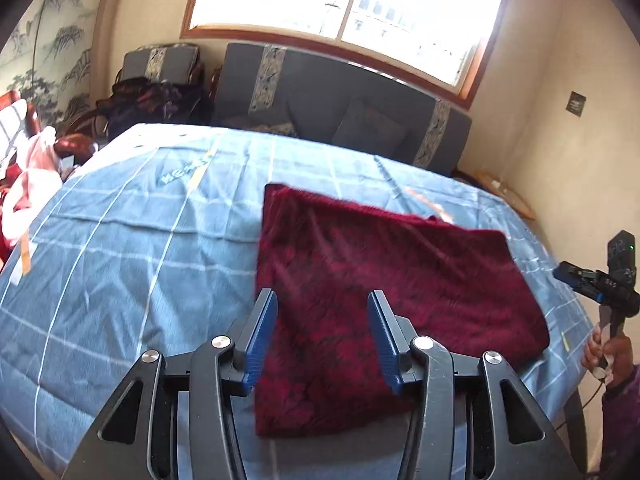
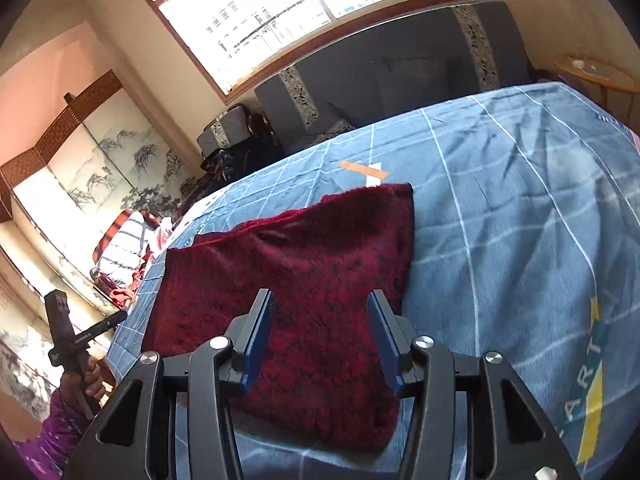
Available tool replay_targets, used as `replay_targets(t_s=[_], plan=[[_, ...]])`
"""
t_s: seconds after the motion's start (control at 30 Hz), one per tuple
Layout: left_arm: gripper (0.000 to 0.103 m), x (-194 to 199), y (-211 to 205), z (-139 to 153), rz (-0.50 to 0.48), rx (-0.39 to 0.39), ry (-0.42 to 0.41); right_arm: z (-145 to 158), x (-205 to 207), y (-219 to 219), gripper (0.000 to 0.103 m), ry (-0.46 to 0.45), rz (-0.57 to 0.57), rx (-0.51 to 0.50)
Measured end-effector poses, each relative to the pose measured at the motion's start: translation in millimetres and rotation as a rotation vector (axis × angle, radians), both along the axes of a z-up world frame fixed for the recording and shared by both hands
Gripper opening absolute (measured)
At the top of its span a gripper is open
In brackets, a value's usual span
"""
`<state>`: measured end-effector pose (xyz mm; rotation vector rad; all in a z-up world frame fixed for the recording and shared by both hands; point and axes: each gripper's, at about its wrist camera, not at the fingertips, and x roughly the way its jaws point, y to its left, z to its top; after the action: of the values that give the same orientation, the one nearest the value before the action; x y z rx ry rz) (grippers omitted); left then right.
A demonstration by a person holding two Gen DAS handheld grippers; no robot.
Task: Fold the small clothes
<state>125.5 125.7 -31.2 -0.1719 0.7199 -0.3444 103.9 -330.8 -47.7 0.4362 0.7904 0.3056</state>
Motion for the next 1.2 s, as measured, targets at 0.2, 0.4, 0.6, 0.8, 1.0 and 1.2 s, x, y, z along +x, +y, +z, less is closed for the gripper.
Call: replay_targets(t_s=[0.2, 0.4, 0.6, 0.8, 1.0, 1.2], plan=[[0.048, 67.8, -49.2, -6.2, -0.081, -0.016, -0.049, -6.8, 84.0, 31.7, 0.038, 0.052, 0.057, -0.025], [0.048, 140.2, -41.2, -60.1, 0.036, 0.017, 0.095, -44.6, 129.4, 34.0, 0.034, 0.16, -0.011, -0.151], [0.048, 149.4, -25.3, -88.8, 0.062, -0.031, 0.145, -75.5, 138.5, 18.4, 0.024, 0.214, -0.063, -0.134], [0.049, 152.1, -21.1, -97.0, 0.069, -0.055, 0.159, -83.7, 144.5, 11.4, 0.018, 0.245, -0.072, -0.134], [0.049, 152.9, -21.7, -98.2, 0.075, -0.053, 0.151, -84.1, 144.5, 8.5, 0.018, 0.255, -0.062, -0.114], [0.048, 121.3, -14.7, -55.6, 0.058, -0.044, 0.079, -53.0, 120.6, -2.5, 0.028, 0.195, -0.103, -0.057]])
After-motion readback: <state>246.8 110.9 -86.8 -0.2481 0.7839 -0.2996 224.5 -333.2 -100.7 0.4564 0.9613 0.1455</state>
